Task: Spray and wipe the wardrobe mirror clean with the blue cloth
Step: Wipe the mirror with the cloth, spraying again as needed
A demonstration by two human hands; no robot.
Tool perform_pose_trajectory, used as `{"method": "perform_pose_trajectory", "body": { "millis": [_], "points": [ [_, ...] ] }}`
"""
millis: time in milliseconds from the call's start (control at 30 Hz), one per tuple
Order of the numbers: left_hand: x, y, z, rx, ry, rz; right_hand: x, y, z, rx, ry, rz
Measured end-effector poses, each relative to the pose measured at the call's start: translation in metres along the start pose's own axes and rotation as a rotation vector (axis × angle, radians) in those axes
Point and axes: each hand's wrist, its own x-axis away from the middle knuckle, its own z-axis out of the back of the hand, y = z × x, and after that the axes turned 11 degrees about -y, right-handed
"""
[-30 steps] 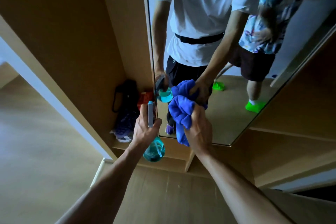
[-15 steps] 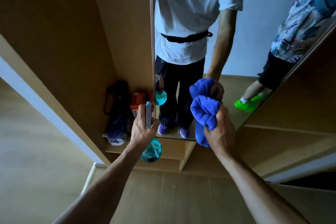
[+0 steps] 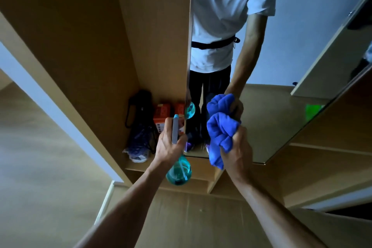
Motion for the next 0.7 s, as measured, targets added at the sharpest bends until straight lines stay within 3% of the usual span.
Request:
{"method": "perform_pose_trajectory", "body": {
  "millis": [233, 467, 700],
  "points": [
    [-0.002, -0.003, 0.003, 0.073, -0.012, 0.055, 0.001, -0.036, -0.052, 0.008, -0.211, -0.006],
    [0.0, -0.009, 0.007, 0.086, -0.034, 0.022, -0.002, -0.035, -0.029, 0.038, -0.202, 0.047],
    [0.006, -0.015, -0.009, 0.05, -0.033, -0.028, -0.003, -0.001, 0.026, 0.077, -0.071, -0.098]
  ]
}}
